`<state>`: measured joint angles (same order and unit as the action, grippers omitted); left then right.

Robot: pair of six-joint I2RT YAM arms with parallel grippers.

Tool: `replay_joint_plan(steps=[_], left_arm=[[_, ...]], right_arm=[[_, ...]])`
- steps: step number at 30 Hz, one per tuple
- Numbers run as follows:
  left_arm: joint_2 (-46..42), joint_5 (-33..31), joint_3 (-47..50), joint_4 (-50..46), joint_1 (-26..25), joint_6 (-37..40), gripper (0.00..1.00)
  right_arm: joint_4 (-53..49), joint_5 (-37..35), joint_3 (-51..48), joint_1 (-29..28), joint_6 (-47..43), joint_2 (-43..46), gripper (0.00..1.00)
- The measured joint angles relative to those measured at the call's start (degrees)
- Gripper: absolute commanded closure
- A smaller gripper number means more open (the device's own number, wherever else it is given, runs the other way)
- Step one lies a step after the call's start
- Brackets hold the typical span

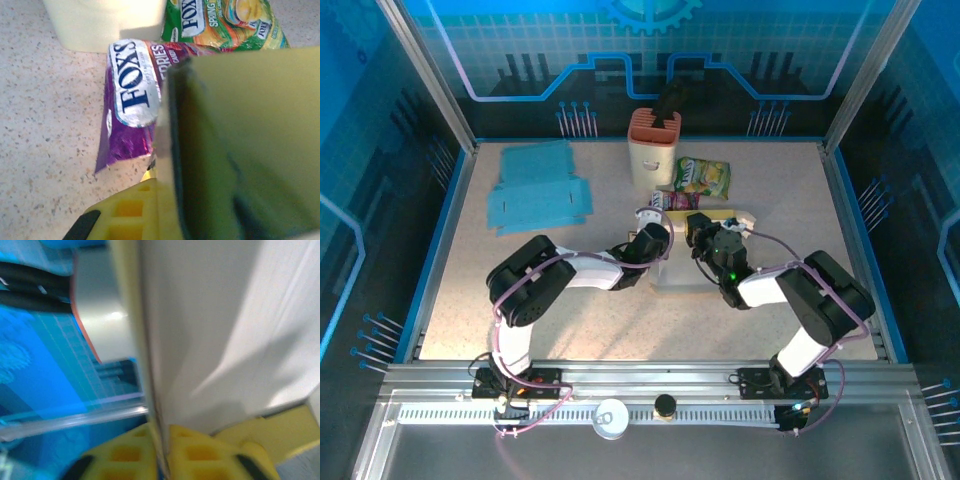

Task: Fold the paper box

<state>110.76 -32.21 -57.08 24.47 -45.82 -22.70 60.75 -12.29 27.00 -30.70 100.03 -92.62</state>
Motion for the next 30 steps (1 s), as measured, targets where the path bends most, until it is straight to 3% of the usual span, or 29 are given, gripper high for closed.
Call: replay_joint_plan(steps=[5,9,16,21,30], left_arm=[[-4.63,-0.13,-0.04,-10.29,-1.14,-6.10,1.00],[-9.25,0.13,-0.02,-19.63,-1.09,-10.51,1.00],[-13.84,1.07,0.72,-33.40,0.70,-14.91,1.00],[-16.83,2.14,2.75,-37.83,2.19,-16.04,1.00],[-18.84,3.37,3.72,-40.79,4.11,-16.28,1.00]], right_arm=[[-16.72,4.74,0.17,-0.55,-3.80,9.57,0.28],[-32.37,6.36,2.80,-0.44,-8.35,21.33,0.15],[-53.02,9.35,9.64,2.23,-16.83,34.03,0.15],[-59.08,13.84,9.73,6.16,-20.46,33.77,0.24],[-64.92,16.15,9.81,6.54,-25.22,33.62,0.29]])
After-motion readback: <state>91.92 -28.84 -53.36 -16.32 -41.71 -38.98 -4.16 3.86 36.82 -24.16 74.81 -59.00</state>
